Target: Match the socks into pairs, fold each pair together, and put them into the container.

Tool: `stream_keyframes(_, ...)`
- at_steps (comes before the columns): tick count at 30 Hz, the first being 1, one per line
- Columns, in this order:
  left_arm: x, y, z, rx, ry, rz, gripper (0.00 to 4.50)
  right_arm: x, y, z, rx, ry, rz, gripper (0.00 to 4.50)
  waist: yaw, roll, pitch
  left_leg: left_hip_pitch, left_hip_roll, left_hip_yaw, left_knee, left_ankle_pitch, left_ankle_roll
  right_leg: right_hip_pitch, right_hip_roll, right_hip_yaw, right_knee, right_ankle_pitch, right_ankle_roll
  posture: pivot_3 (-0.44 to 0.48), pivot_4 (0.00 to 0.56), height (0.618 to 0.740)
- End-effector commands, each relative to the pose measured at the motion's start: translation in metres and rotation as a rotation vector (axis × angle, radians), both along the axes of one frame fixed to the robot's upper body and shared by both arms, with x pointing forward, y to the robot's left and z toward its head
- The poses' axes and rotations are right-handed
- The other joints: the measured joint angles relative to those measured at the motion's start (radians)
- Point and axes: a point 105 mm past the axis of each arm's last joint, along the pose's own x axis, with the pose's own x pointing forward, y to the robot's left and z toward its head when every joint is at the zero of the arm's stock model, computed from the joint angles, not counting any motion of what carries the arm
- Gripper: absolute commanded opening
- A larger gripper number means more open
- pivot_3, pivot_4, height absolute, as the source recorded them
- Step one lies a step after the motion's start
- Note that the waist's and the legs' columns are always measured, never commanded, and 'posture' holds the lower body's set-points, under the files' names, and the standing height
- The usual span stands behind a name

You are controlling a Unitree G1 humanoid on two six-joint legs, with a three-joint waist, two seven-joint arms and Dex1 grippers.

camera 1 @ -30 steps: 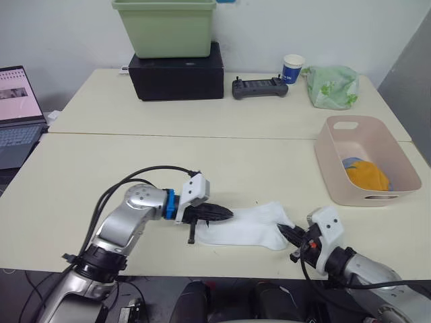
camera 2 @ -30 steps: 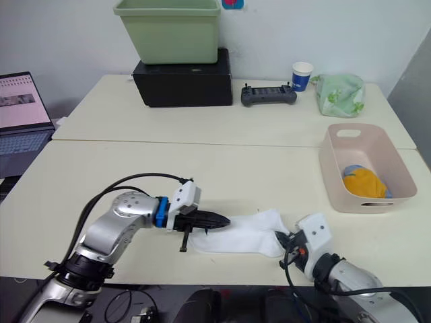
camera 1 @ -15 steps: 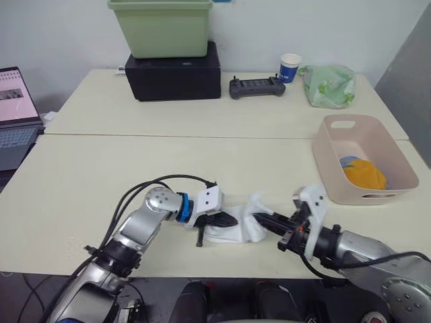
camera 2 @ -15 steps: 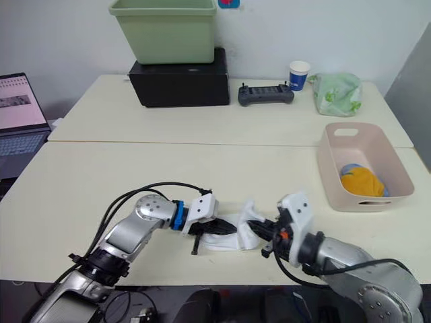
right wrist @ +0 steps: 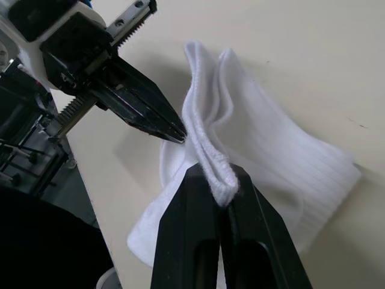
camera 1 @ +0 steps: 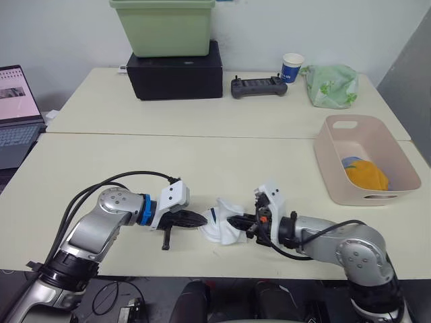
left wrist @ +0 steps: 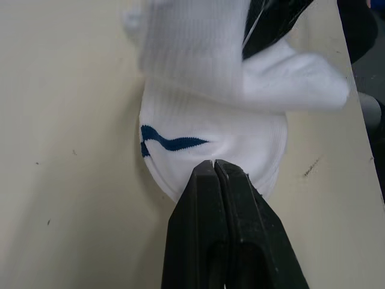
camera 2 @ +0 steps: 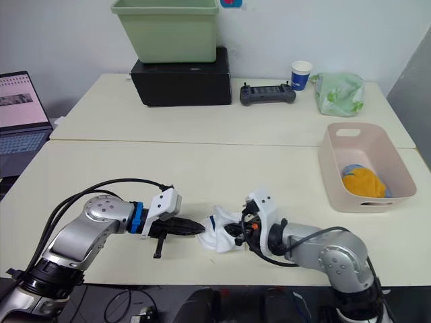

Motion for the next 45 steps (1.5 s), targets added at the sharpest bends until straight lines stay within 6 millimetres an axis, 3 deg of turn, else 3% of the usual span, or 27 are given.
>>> stream_keyframes(1,0.003,0.002,0.013,-0.026,-0.041,0.032,0.00,0.007,0.005,0.014,0.046,-0.062,-0.016,0.77,0.000,0.000,0.000,0.000,0.000,0.000,0.000,0.000,0.000,0.000,0.000,0.000,0.000,0.000,0.000,0.000,0.150,0.720)
stream_keyframes(8,0.033,0.021,0.043,-0.108,-0.096,0.183,0.00,-0.001,-0.012,0.061,0.122,-0.223,-0.034,3.24,0.003,0.000,0.000,-0.001,0.000,-0.001,0.000,0.000,0.000,-0.001,0.000,-0.001,0.000,0.000,0.000,0.000,0.150,0.720)
stream_keyframes(11,0.036,0.017,0.060,-0.160,-0.115,0.152,0.00,0.001,-0.026,0.058,-0.004,-0.317,-0.069,3.24,0.003,0.000,0.000,-0.001,0.000,0.000,0.000,0.000,0.000,0.000,0.000,-0.001,0.000,0.000,0.000,0.000,0.150,0.720)
stream_keyframes(15,0.025,-0.002,0.069,-0.174,-0.103,0.011,0.00,0.000,-0.031,0.043,-0.091,-0.351,-0.051,2.24,0.002,0.000,0.001,-0.001,0.000,0.000,0.000,0.000,0.000,-0.001,0.000,-0.001,-0.001,0.000,0.000,0.000,0.150,0.720)
stream_keyframes(21,0.014,-0.025,0.056,-0.165,-0.103,-0.156,0.00,-0.001,-0.013,0.021,-0.141,-0.365,0.068,0.02,-0.001,-0.001,0.001,-0.001,0.000,0.000,0.000,0.000,0.000,0.000,0.000,0.000,0.000,0.000,0.000,0.000,0.150,0.720)
stream_keyframes(25,0.012,-0.031,0.031,-0.101,-0.101,-0.238,0.00,0.012,-0.004,0.001,-0.188,-0.356,0.085,0.02,0.000,-0.001,0.001,0.000,0.000,0.000,0.000,0.000,0.000,0.000,0.000,0.000,0.000,0.000,0.000,0.000,0.150,0.720)
stream_keyframes(29,0.015,-0.020,-0.002,0.018,-0.107,-0.275,0.00,0.025,-0.008,-0.009,-0.241,-0.366,0.036,0.02,0.002,-0.001,0.001,-0.001,0.000,0.001,0.000,0.000,0.000,-0.001,0.000,0.000,0.000,0.000,0.000,0.000,0.150,0.720)
stream_keyframes(34,0.013,-0.003,-0.012,0.076,-0.112,-0.291,0.00,0.034,-0.019,-0.008,-0.273,-0.391,-0.035,0.02,0.002,-0.001,0.001,-0.001,0.000,0.000,0.000,0.000,0.000,-0.001,0.000,-0.001,0.000,0.000,0.000,0.000,0.150,0.720)
stream_keyframes(38,0.023,0.012,-0.004,0.106,-0.167,-0.256,0.00,0.036,-0.023,0.008,-0.235,-0.460,-0.059,0.02,0.002,-0.001,0.001,-0.001,0.000,0.000,0.000,0.000,0.000,-0.001,0.000,-0.001,0.000,0.000,0.000,0.000,0.150,0.720)
stream_keyframes(41,0.026,-0.002,0.030,-0.010,-0.170,-0.229,0.00,0.018,-0.019,0.025,-0.149,-0.492,0.028,0.02,0.002,-0.001,0.002,-0.002,0.000,0.000,0.001,0.000,0.000,-0.001,0.000,-0.001,0.000,0.000,0.000,0.000,0.150,0.720)
stream_keyframes(45,0.008,-0.020,0.047,-0.075,-0.114,-0.302,0.00,0.003,-0.011,0.017,-0.162,-0.471,0.150,0.02,0.002,-0.002,0.003,-0.002,0.000,-0.001,0.001,0.000,0.000,0.000,0.000,-0.002,0.000,0.000,0.000,0.000,0.150,0.720)
